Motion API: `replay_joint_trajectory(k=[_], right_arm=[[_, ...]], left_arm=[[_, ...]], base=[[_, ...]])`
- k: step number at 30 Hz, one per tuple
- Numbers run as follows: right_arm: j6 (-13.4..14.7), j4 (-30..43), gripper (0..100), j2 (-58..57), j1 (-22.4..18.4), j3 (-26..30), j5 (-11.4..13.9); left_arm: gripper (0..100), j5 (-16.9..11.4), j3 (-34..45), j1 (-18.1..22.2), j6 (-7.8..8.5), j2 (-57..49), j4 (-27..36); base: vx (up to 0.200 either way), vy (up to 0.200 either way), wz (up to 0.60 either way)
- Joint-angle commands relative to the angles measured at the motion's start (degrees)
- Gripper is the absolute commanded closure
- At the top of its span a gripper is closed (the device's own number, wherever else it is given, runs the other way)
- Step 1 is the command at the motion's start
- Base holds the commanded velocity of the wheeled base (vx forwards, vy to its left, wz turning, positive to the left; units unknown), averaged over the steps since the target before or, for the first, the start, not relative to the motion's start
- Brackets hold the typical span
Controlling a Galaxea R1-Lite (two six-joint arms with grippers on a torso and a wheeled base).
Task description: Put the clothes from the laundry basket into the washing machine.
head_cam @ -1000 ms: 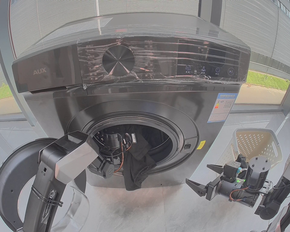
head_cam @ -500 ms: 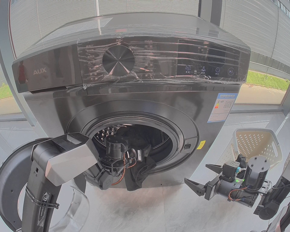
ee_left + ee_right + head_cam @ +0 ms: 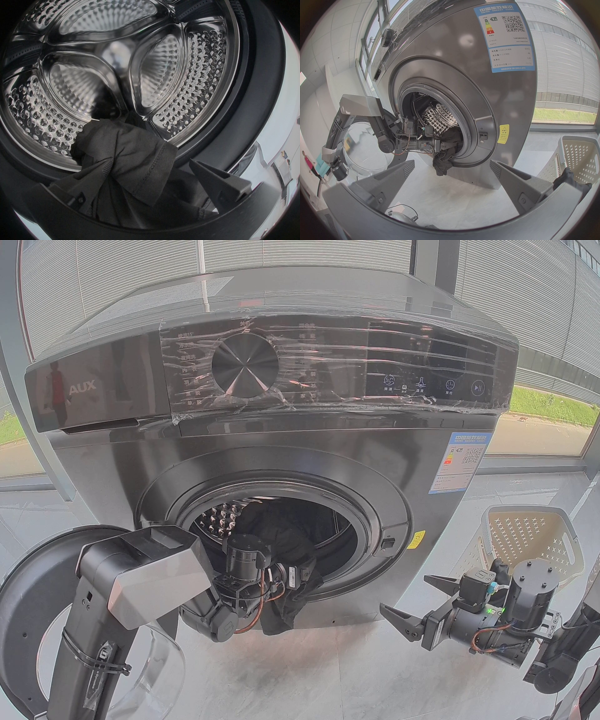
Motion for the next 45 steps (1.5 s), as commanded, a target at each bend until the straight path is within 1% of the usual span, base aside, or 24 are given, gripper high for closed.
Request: replay_joint_trajectory(k=[1,9,14,19,21,24,27,33,42,43,45], right_arm=[[0.0,0.0,0,-0.1,0.1,0.0,0.0],[0.0,-0.1,0,-0.1,0.1,0.0,0.0],[0.0,-0.1,0,-0.1,0.1,0.0,0.0],[0.0,-0.1,0,-0.1,0.2,0.0,0.0],[0.0,0.0,0,0.0,0.2,0.0,0.0],[0.0,0.0,0,0.0,0.2,0.0,0.0],[0.0,0.0,0,0.0,0.2,0.0,0.1],[0.0,0.0,0,0.4,0.5,0.1,0.1],[0.1,0.0,0,0.4,1.1,0.3,0.0],[0.1,0.0,0,0.4,1.1,0.3,0.0],[0.1,0.0,0,0.5,1.1,0.3,0.0]], left_arm=[[100,0.0,-0.2,0.0,-0.03,1.5,0.0],[100,0.1,-0.9,-0.2,-0.03,2.3,-0.2],[100,1.0,-4.3,0.5,-0.21,2.2,-3.0],[100,4.2,-8.0,1.9,-0.29,2.1,-5.5],[100,4.9,-9.2,2.3,-0.29,2.3,-6.2],[100,6.2,-11.5,2.8,-0.29,2.7,-6.3],[100,8.1,-14.7,3.5,-0.29,3.9,-6.3],[100,9.5,-17.4,4.3,-0.29,4.7,-6.4],[100,9.7,-17.6,5.1,-0.29,4.9,-6.3],[0,9.7,-17.6,5.1,-0.38,4.9,-6.3],[0,9.7,-17.6,5.1,-0.47,4.9,-6.2]], base=[[0.000,0.000,0.00],[0.000,0.000,0.00],[0.000,0.000,0.00],[0.000,0.000,0.00],[0.000,0.000,0.00],[0.000,0.000,0.00],[0.000,0.000,0.00],[0.000,0.000,0.00],[0.000,0.000,0.00],[0.000,0.000,0.00],[0.000,0.000,0.00]])
